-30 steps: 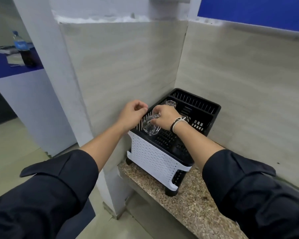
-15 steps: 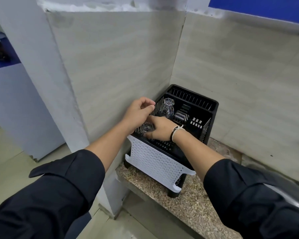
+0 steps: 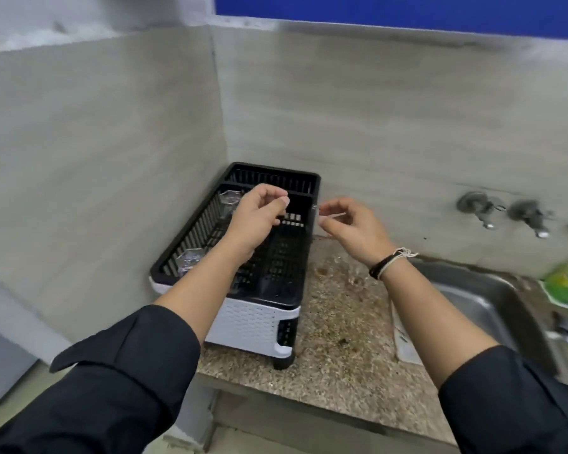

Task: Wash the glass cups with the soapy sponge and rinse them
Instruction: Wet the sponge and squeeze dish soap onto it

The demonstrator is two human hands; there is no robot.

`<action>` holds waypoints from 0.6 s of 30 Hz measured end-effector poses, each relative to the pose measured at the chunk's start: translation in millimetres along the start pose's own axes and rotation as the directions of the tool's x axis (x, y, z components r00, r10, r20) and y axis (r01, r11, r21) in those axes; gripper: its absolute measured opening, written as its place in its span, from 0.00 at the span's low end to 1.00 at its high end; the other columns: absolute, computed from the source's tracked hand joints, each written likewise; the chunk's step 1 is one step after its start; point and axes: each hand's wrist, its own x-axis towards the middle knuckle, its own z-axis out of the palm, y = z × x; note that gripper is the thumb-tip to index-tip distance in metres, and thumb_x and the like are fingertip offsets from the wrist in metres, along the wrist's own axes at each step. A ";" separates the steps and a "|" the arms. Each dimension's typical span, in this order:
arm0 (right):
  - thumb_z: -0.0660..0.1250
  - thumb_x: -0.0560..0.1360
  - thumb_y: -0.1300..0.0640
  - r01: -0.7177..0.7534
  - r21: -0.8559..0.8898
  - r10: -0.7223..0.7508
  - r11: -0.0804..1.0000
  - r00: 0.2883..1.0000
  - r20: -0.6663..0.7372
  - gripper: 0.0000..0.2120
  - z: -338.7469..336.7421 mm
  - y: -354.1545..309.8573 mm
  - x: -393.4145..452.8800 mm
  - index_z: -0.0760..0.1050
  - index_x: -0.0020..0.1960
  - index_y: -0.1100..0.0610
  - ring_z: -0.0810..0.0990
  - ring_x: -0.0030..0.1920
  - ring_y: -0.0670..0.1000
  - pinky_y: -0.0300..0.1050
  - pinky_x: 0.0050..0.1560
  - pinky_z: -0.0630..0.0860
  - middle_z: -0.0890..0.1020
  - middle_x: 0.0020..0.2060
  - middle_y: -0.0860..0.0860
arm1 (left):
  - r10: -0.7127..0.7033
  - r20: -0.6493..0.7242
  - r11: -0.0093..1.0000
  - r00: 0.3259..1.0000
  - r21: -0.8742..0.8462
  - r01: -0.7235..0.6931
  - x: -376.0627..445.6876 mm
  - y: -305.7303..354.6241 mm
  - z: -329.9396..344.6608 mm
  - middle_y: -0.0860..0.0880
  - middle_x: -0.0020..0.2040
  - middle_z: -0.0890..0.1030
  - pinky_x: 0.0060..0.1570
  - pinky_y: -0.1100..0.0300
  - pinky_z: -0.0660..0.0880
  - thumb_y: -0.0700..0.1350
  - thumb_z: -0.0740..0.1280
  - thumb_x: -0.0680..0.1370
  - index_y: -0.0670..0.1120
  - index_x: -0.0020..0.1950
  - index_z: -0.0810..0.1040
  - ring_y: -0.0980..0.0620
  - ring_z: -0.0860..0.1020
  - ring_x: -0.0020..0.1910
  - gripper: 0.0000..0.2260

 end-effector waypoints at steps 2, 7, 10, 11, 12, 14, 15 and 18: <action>0.70 0.68 0.46 -0.032 0.034 0.034 0.999 0.997 -0.068 0.14 -34.6 17.2 -9.8 0.81 0.51 0.51 0.83 0.45 0.49 0.59 0.55 0.81 0.84 0.45 0.45 | 0.006 0.074 1.000 0.997 0.000 -0.006 2.2 5.9 38.8 0.47 0.47 0.81 0.42 0.63 0.77 0.40 0.67 0.82 0.45 0.54 0.80 0.55 0.80 0.44 0.03; 0.70 0.67 0.45 -0.075 0.098 0.092 0.992 0.978 -0.189 0.11 -122.1 70.3 -38.3 0.82 0.46 0.48 0.80 0.43 0.47 0.63 0.54 0.79 0.84 0.42 0.45 | -0.013 0.207 0.999 0.978 -0.041 0.022 1.3 3.5 145.6 0.48 0.47 0.79 0.41 0.61 0.77 0.41 0.67 0.82 0.47 0.52 0.80 0.55 0.80 0.43 0.02; 0.70 0.68 0.50 -0.125 0.126 0.154 0.984 0.952 -0.264 0.09 -184.7 115.0 -60.5 0.81 0.47 0.50 0.82 0.45 0.58 0.62 0.54 0.80 0.83 0.41 0.48 | -0.061 0.276 0.997 0.959 -0.031 0.072 -3.9 -6.5 232.2 0.49 0.45 0.79 0.39 0.64 0.76 0.38 0.66 0.82 0.47 0.50 0.79 0.56 0.79 0.40 0.05; 0.69 0.68 0.49 -0.137 0.138 0.172 0.981 0.943 -0.285 0.10 -206.6 132.5 -67.3 0.81 0.47 0.50 0.83 0.47 0.61 0.62 0.54 0.80 0.83 0.41 0.50 | -0.076 0.297 0.996 0.952 -0.028 0.089 -5.7 -11.0 263.6 0.49 0.44 0.79 0.38 0.63 0.76 0.38 0.66 0.82 0.48 0.49 0.78 0.56 0.79 0.39 0.06; 0.69 0.68 0.49 -0.155 0.149 0.194 0.977 0.936 -0.295 0.11 -228.6 151.5 -73.4 0.81 0.48 0.51 0.83 0.48 0.62 0.61 0.53 0.81 0.83 0.41 0.52 | -0.090 0.313 0.994 0.945 -0.024 0.103 -7.9 -16.2 295.8 0.48 0.43 0.79 0.37 0.64 0.76 0.37 0.66 0.82 0.48 0.49 0.78 0.56 0.79 0.38 0.07; 0.69 0.69 0.51 -0.198 0.194 0.249 0.961 0.926 -0.285 0.10 -271.1 193.8 -83.7 0.81 0.49 0.53 0.85 0.45 0.59 0.55 0.47 0.82 0.83 0.41 0.53 | -0.128 0.330 0.990 0.935 -0.014 0.140 -14.7 -27.0 358.0 0.49 0.41 0.80 0.35 0.65 0.75 0.37 0.66 0.82 0.48 0.48 0.78 0.57 0.79 0.34 0.07; 0.69 0.72 0.54 -0.217 0.226 0.276 0.950 0.921 -0.276 0.08 -292.1 215.0 -87.6 0.80 0.49 0.54 0.85 0.42 0.55 0.52 0.44 0.81 0.83 0.41 0.54 | -0.148 0.331 0.987 0.932 -0.009 0.160 -18.3 -30.5 388.0 0.49 0.41 0.80 0.35 0.65 0.75 0.37 0.66 0.82 0.48 0.48 0.78 0.58 0.79 0.33 0.07; 0.68 0.77 0.63 -0.279 0.271 0.350 0.921 0.899 -0.264 0.04 -341.6 270.7 -103.2 0.80 0.49 0.56 0.83 0.38 0.48 0.44 0.40 0.78 0.82 0.39 0.54 | -0.199 0.348 0.977 0.916 0.002 0.211 -26.4 -40.2 466.6 0.49 0.41 0.81 0.36 0.63 0.75 0.37 0.67 0.81 0.47 0.48 0.79 0.57 0.79 0.34 0.06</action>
